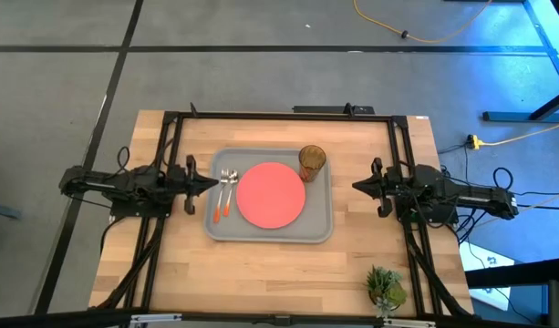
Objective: Pick and place plate/cup/fork/spoon on tray
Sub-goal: Return to Home Position
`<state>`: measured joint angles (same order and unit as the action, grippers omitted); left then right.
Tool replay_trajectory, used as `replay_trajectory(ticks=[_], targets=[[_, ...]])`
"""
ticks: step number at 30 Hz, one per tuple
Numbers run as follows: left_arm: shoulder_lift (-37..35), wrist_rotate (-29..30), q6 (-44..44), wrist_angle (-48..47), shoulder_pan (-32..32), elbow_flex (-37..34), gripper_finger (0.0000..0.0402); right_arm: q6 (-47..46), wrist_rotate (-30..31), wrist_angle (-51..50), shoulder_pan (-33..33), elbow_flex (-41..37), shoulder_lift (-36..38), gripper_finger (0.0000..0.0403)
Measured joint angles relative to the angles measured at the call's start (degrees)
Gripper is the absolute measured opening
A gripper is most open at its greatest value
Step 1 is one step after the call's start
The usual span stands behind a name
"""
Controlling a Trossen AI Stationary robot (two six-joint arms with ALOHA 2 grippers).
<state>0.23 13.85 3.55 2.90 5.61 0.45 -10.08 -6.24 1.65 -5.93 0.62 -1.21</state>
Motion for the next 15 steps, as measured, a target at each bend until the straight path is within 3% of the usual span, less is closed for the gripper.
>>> replay_trajectory(ticks=[6,15], targets=[[0.1,-6.1,-0.9,-1.0,0.0,0.0,0.0000,0.9,0.5,0.1,0.0,0.0,-0.3,0.0005],[0.1,-7.1,0.3,-1.1,0.0,0.0,0.0000,-0.3,0.6,0.1,0.0,0.0,-0.3,0.0005]])
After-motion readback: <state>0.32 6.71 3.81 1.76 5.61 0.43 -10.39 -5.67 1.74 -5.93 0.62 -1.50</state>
